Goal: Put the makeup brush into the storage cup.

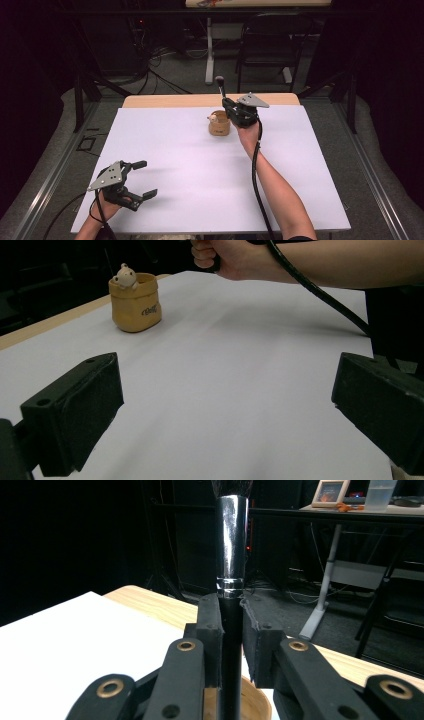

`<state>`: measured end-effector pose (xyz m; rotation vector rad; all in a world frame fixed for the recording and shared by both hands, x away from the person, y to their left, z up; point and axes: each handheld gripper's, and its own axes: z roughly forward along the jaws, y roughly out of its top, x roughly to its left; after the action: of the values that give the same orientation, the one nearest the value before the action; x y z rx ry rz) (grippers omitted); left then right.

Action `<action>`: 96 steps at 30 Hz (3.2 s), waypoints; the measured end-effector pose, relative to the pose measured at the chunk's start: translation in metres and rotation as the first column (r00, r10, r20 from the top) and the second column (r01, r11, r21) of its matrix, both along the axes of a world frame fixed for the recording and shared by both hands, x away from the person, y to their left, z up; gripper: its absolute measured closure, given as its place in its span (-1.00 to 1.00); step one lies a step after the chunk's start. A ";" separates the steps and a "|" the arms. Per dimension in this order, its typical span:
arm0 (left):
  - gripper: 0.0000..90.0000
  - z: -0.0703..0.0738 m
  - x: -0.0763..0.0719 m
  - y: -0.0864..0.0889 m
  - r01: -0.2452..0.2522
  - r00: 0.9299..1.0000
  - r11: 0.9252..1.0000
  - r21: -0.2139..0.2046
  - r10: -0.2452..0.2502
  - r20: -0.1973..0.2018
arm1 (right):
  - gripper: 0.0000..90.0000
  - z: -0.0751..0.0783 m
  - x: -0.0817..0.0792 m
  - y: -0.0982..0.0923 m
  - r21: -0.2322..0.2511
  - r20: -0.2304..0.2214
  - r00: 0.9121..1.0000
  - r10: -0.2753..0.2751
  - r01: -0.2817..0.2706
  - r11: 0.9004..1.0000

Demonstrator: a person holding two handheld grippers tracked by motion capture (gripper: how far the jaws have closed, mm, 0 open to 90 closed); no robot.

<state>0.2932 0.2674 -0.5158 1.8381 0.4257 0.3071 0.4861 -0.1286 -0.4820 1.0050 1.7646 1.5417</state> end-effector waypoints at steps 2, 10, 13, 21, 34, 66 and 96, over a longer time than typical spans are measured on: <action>-0.99 0.000 0.000 0.000 0.001 1.000 1.000 -0.001 -0.001 0.001 | 0.75 -0.001 0.002 0.001 0.004 0.001 1.000 -0.002 0.002 1.000; -0.99 0.000 0.000 0.000 0.002 1.000 1.000 -0.001 -0.002 0.000 | 0.75 -0.006 0.011 0.007 0.002 -0.005 1.000 0.012 -0.012 1.000; -1.00 0.000 0.000 0.000 0.002 1.000 1.000 -0.003 -0.002 0.001 | 0.75 -0.009 0.014 0.009 -0.003 -0.013 1.000 0.015 -0.015 1.000; -1.00 -0.001 0.000 -0.001 0.005 1.000 1.000 -0.003 -0.005 -0.004 | 0.75 -0.016 0.020 0.014 -0.021 -0.029 0.999 0.014 -0.015 1.000; -1.00 -0.001 0.000 -0.002 0.008 1.000 1.000 -0.006 -0.009 -0.006 | 0.75 -0.027 0.025 0.013 -0.027 -0.070 0.997 0.008 -0.010 1.000; -1.00 -0.001 0.001 -0.003 0.015 1.000 1.000 0.001 -0.015 -0.007 | -0.19 -0.030 0.021 0.002 -0.074 -0.206 0.978 0.004 -0.020 0.997; -1.00 -0.003 0.005 -0.007 0.027 1.000 1.000 0.004 -0.027 -0.013 | -0.94 -0.001 -0.036 -0.039 -0.180 -0.283 0.943 0.174 -0.230 0.956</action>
<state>0.2983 0.2604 -0.5185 1.8493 0.4090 0.2779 0.4499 -0.1674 -0.4829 0.9822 2.2284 1.3482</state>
